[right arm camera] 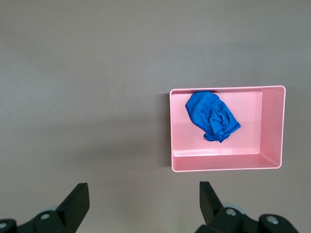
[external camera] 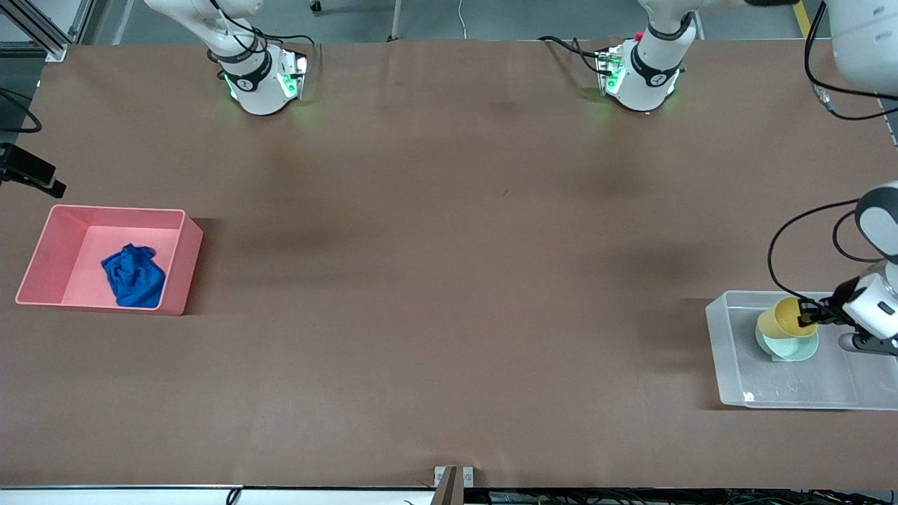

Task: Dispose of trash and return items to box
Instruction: 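Carry the yellow cup into the clear box and set it in the bowl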

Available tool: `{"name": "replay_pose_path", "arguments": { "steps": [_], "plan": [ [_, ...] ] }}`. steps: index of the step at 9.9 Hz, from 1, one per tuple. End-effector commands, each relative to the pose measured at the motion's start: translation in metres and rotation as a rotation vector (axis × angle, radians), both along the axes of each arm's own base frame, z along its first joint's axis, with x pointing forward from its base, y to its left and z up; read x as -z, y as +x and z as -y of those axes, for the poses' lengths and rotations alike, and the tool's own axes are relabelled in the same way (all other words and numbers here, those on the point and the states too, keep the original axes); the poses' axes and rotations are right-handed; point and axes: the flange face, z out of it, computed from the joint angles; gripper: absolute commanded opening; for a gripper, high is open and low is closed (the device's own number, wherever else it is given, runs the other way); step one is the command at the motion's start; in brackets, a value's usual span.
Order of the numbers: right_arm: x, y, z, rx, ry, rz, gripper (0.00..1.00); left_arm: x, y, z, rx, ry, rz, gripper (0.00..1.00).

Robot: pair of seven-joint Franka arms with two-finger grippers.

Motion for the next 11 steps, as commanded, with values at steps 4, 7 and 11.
{"name": "replay_pose_path", "arguments": {
  "steps": [4,7,11],
  "plan": [
    [-0.002,-0.008,-0.007,-0.017,-0.013,0.003,1.00,0.075,0.010,-0.042,-0.064,0.051,0.013,0.12],
    [-0.002,-0.009,-0.004,-0.009,-0.014,0.001,1.00,0.046,0.012,-0.042,-0.074,0.037,0.058,1.00],
    [-0.001,-0.009,0.000,-0.004,-0.014,-0.004,1.00,-0.088,-0.005,0.014,-0.028,-0.071,0.064,1.00]
  ]
}}
